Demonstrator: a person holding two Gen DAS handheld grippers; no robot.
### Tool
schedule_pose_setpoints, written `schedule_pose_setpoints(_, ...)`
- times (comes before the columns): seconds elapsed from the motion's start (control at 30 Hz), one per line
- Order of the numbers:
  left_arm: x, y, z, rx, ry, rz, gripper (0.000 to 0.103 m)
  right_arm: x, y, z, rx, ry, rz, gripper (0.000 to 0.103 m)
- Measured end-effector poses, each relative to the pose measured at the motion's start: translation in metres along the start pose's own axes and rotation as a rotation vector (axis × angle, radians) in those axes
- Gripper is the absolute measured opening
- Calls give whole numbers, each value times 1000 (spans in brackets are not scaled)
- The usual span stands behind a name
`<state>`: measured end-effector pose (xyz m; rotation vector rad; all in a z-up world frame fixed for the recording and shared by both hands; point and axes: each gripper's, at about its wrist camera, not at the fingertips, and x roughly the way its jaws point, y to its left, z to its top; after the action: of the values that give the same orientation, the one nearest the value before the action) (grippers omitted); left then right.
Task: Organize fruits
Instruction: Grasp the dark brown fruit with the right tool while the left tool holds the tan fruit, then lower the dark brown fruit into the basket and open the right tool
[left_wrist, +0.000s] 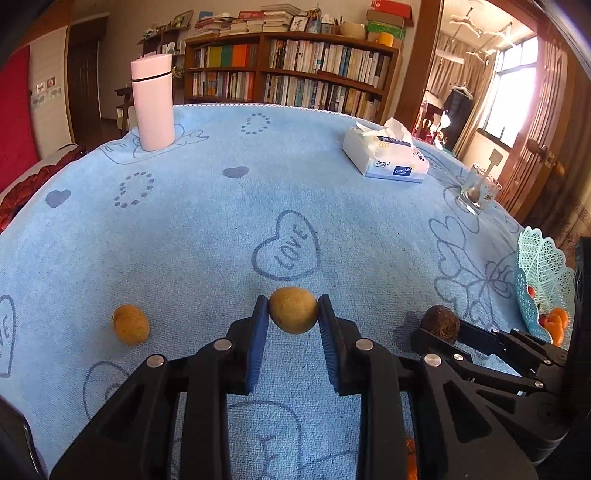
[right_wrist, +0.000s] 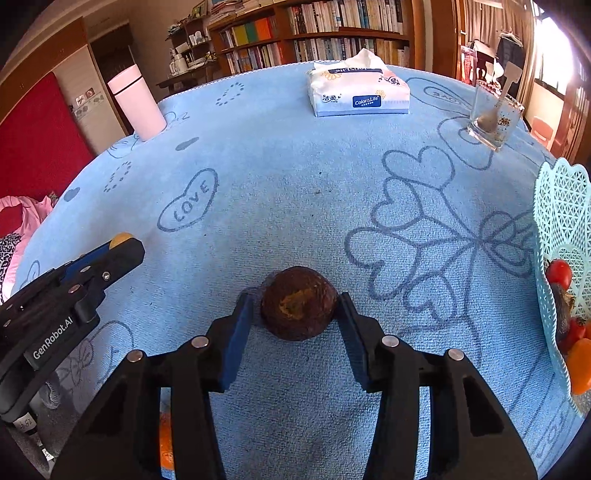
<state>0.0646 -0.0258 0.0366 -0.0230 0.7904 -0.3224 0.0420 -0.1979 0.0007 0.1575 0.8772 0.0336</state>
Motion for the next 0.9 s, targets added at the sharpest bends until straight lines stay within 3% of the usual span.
schedule_pose_setpoints(0.37,1,-5,-2,13,6,-12,28,-29,-13,-1,30,-64,-23,43)
schedule_pose_setpoints(0.9,1,-15,-5,48,8,-19,28,-88,-92,2,181,-181,-152,43)
